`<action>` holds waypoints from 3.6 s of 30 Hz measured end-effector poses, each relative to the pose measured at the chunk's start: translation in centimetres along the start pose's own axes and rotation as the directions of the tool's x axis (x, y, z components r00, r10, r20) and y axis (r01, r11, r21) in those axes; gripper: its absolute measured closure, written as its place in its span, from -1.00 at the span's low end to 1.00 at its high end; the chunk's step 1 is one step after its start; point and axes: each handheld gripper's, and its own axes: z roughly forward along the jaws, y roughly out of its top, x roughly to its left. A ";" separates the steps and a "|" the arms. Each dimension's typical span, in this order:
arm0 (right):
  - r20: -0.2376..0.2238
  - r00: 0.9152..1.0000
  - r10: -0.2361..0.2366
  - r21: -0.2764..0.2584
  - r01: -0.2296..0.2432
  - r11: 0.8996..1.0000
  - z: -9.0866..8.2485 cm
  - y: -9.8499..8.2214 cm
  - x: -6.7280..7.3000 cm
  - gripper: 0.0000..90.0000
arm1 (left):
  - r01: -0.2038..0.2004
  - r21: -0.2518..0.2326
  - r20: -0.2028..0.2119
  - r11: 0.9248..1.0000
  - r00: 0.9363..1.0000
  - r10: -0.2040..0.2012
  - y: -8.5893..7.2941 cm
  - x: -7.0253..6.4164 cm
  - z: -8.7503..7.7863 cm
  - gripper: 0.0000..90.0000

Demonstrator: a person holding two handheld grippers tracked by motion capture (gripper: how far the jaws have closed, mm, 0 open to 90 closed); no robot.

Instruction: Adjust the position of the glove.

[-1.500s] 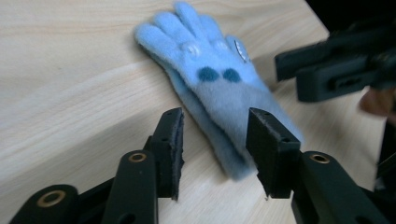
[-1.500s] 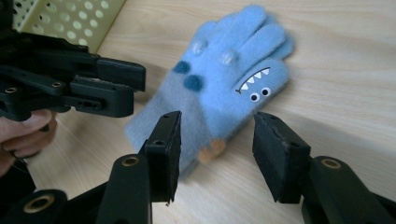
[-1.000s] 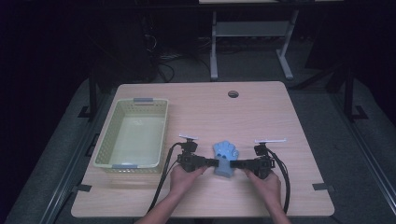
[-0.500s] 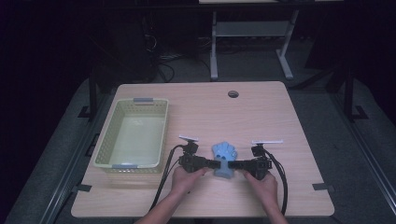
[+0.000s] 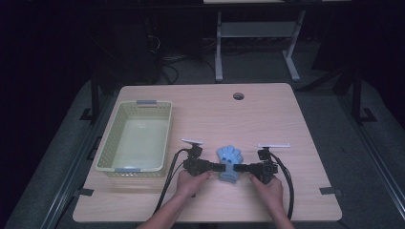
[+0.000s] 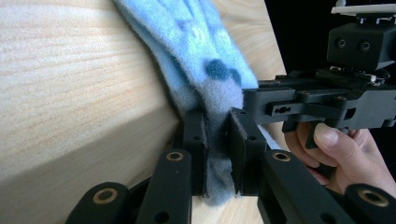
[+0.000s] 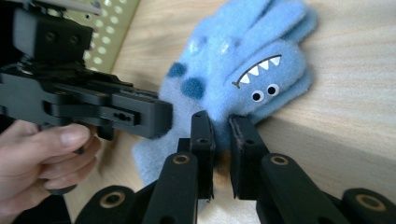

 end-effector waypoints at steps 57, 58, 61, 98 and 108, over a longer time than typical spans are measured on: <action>-0.028 0.998 0.048 -0.007 -0.048 0.999 -0.1 -0.9 0.8 0.83 | 0.030 0.001 0.069 1.000 0.997 -0.030 -0.8 0.3 -0.3 0.74; -0.029 0.999 0.042 -0.012 -0.042 0.999 -0.2 -0.8 0.9 0.84 | 0.025 0.001 0.065 1.000 0.998 -0.025 -0.8 0.2 -0.4 0.74; -0.035 0.999 0.032 -0.018 -0.033 0.999 -0.4 -0.5 1.3 0.84 | 0.018 -0.013 0.069 1.000 0.997 -0.017 -0.5 -0.1 -0.7 0.74; -0.110 0.986 -0.128 -0.079 0.120 0.990 -0.1 5.2 10.4 0.85 | -0.095 -0.180 0.037 0.979 0.994 0.103 2.6 -3.8 -10.7 0.73; -0.132 0.978 -0.164 -0.075 0.155 0.985 1.3 6.9 13.2 0.85 | -0.096 -0.228 0.022 0.969 0.994 0.104 3.1 -3.8 -14.1 0.73</action>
